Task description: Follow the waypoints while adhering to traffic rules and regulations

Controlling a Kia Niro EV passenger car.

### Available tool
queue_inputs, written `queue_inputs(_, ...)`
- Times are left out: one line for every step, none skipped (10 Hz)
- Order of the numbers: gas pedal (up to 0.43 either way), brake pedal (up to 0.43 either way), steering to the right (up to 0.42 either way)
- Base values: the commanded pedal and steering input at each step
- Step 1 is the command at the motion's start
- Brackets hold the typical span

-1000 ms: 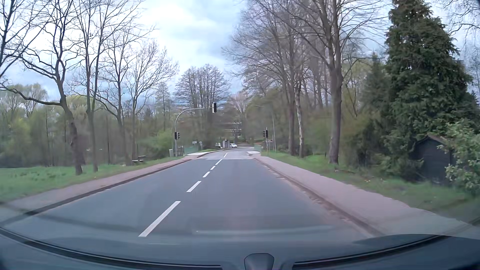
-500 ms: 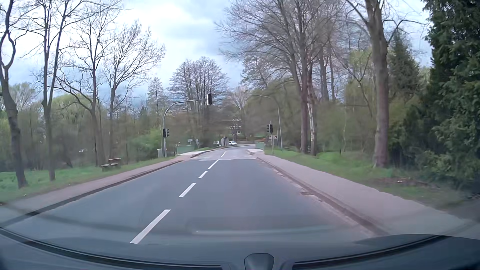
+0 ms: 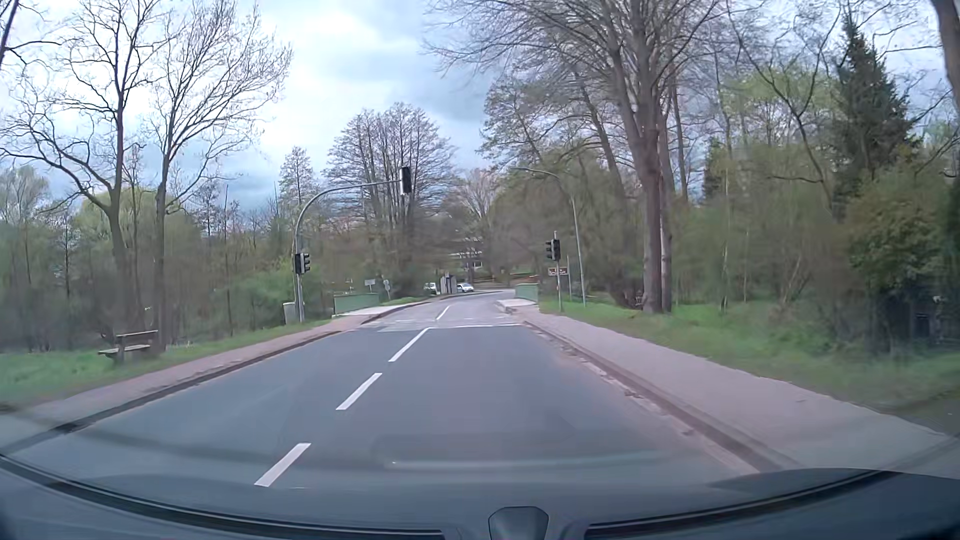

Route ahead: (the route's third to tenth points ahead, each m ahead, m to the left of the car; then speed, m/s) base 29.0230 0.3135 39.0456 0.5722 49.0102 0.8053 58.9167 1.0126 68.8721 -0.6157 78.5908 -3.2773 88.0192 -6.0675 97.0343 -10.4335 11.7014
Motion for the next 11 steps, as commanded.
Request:
queue_inputs(0.079, 0.000, -0.005)
queue_inputs(0.079, 0.000, -0.005)
queue_inputs(0.079, 0.000, -0.005)
queue_inputs(0.079, 0.000, -0.005)
queue_inputs(0.079, 0.000, -0.005)
queue_inputs(0.079, 0.000, -0.005)
queue_inputs(0.079, 0.000, -0.005)
queue_inputs(0.079, 0.000, -0.005)
queue_inputs(0.079, 0.000, -0.005)
queue_inputs(0.079, 0.000, -0.005)
queue_inputs(0.079, 0.000, -0.005)
